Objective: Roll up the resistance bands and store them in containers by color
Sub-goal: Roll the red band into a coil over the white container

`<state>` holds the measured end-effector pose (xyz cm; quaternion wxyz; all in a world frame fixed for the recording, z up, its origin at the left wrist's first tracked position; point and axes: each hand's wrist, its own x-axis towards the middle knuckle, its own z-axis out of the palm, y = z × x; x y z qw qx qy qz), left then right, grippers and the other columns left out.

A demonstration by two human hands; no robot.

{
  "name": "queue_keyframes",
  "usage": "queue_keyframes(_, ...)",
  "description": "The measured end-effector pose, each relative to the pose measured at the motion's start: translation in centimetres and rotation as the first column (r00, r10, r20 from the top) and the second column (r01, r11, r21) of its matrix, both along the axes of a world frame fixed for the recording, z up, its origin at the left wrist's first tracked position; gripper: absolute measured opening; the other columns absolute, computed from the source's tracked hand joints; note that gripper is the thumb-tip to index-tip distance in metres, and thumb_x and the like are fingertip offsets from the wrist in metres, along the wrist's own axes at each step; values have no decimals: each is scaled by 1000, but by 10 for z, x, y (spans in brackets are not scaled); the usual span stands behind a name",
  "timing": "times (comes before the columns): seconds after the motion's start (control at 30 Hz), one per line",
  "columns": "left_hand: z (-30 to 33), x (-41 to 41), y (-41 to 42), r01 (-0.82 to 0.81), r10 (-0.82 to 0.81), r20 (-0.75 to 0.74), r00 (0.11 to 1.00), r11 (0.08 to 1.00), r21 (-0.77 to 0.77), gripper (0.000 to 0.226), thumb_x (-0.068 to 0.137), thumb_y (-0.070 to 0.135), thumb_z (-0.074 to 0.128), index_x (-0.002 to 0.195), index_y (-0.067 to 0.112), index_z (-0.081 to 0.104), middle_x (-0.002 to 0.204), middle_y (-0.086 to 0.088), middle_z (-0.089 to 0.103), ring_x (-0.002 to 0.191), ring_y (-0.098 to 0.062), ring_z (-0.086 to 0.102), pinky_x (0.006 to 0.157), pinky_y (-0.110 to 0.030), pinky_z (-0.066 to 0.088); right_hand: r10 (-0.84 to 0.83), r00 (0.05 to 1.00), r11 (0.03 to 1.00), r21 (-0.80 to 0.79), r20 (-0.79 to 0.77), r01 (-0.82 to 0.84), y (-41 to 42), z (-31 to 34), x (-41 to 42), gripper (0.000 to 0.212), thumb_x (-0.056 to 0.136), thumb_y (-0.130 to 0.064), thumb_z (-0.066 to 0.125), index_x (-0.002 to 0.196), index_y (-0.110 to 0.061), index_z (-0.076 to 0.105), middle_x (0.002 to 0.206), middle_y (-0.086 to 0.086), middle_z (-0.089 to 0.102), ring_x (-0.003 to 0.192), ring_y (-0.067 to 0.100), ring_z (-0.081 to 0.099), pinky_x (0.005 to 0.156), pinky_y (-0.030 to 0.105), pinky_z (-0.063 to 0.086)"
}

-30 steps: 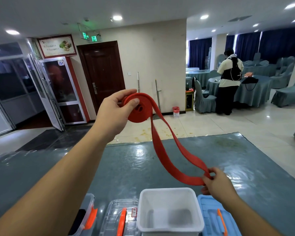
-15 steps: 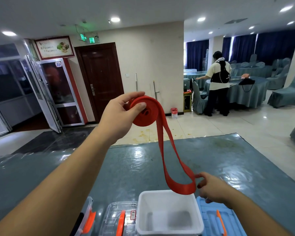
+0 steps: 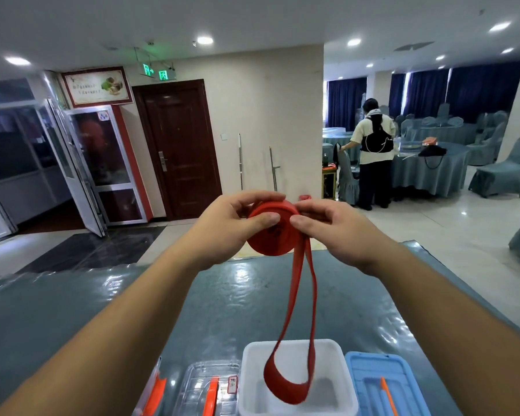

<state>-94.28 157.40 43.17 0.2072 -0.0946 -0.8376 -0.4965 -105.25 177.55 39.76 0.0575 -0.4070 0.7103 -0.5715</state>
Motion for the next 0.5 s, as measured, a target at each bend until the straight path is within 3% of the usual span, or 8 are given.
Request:
queue_keyframes(0.17, 0, 7, -6, 78, -81, 79, 994, 996, 36, 36, 92, 19, 76, 125, 33, 71, 115, 10, 75, 110, -9, 70, 86, -18, 57, 177, 979, 984, 4, 98, -178, 3, 6, -1, 48, 78, -44, 82, 119, -20, 75, 112, 6, 80, 109, 23, 75, 99, 41, 57)
queue_keyframes(0.27, -4, 6, -6, 97, -111, 122, 986, 989, 110, 48, 91, 13, 77, 134, 31, 65, 122, 1, 73, 113, -15, 71, 90, -23, 59, 157, 987, 986, 60, 19, -158, 6, 7, -1, 38, 87, -35, 80, 120, -18, 75, 110, 4, 80, 107, 21, 76, 101, 45, 57)
queue_keyframes(0.37, -3, 6, -4, 74, -100, 180, 978, 986, 148, 47, 88, 13, 80, 131, 25, 67, 121, -3, 75, 111, -20, 73, 90, -27, 60, 152, 988, 984, 99, -12, -150, 10, 10, 3, 41, 87, -40, 77, 122, -20, 74, 109, 2, 80, 105, 19, 76, 97, 44, 60)
queue_keyframes(0.5, 1, 6, -1, 50, -61, 269, 961, 998, 48, 33, 86, 23, 82, 119, 19, 75, 107, -8, 79, 102, -24, 76, 89, -34, 63, 172, 981, 976, 151, -94, -157, 11, 13, 7, 44, 83, -46, 76, 120, -23, 75, 109, -1, 80, 105, 16, 76, 96, 40, 59)
